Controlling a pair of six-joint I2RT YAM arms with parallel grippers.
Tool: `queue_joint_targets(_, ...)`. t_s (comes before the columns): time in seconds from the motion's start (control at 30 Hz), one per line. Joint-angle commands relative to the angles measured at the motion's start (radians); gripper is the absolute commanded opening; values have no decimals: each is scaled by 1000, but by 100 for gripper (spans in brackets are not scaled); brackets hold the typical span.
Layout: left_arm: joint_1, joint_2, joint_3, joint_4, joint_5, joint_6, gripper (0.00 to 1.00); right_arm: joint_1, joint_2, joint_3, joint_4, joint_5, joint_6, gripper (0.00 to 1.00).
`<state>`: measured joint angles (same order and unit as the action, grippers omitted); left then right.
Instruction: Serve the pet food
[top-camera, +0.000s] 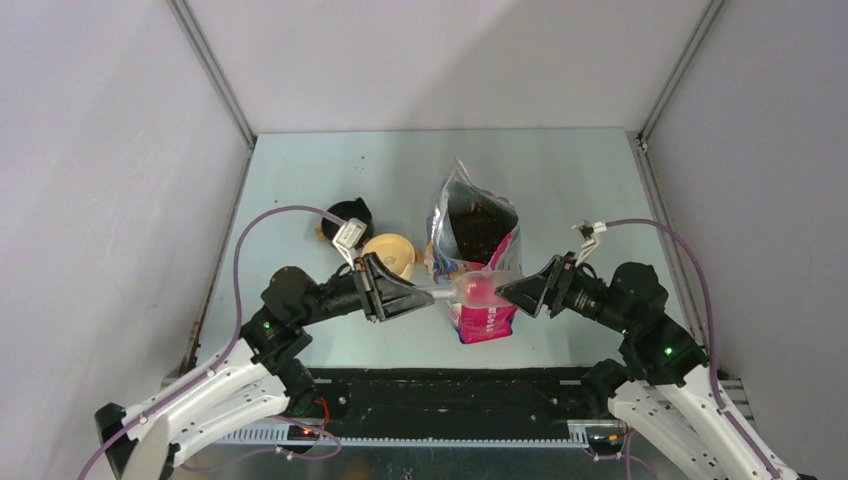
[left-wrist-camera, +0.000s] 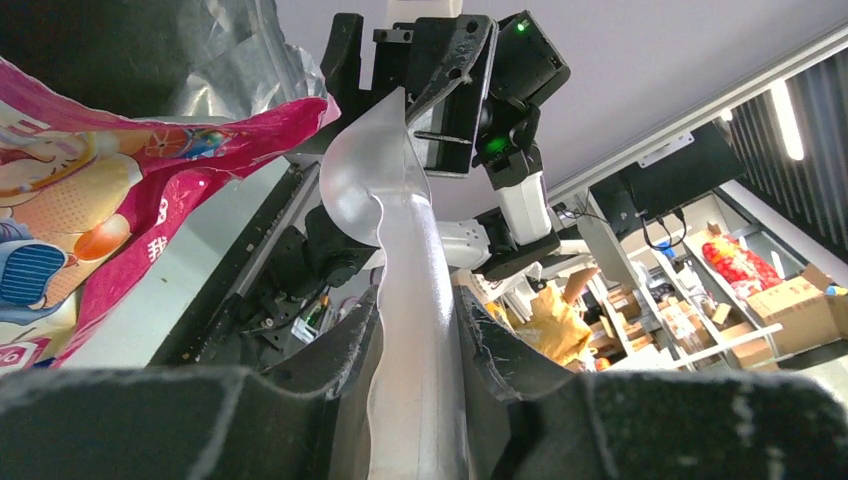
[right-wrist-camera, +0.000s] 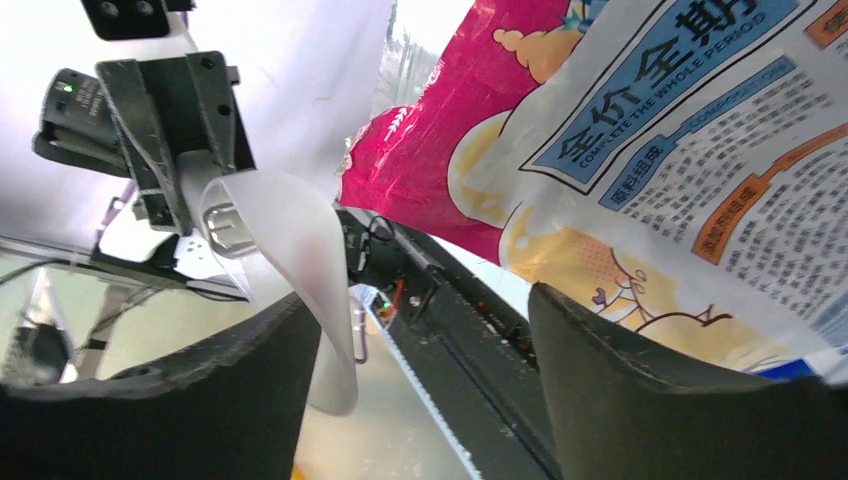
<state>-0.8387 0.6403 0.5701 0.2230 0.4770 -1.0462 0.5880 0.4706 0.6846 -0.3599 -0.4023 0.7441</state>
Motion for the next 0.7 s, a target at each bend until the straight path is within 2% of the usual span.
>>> queue_joint_targets(0.0, 2, -55, 11, 18, -81, 56, 0, 1, -1, 85, -53, 50, -88, 87)
queue_joint_targets(0.03, 2, -71, 11, 16, -90, 62, 0, 1, 2, 98, -77, 64, -98, 93)
queue_joint_targets(0.1, 3, -95, 22, -12, -109, 77, 0, 1, 6, 138, -113, 114, -128, 98)
queue_joint_targets(0.17, 1, -119, 54, -93, -145, 100, 0, 1, 13, 191, -146, 164, -155, 99)
queue_joint_targets(0.3, 2, -161, 124, -281, -221, 168, 0, 0, 40, 269, -187, 283, -199, 99)
queue_joint_targets(0.47, 1, -205, 166, -329, -329, 201, 0, -1, 104, 354, -205, 387, -237, 100)
queue_joint_targets(0.67, 2, -188, 228, -413, -444, 215, 0, -1, 353, 566, -366, 530, -310, 96)
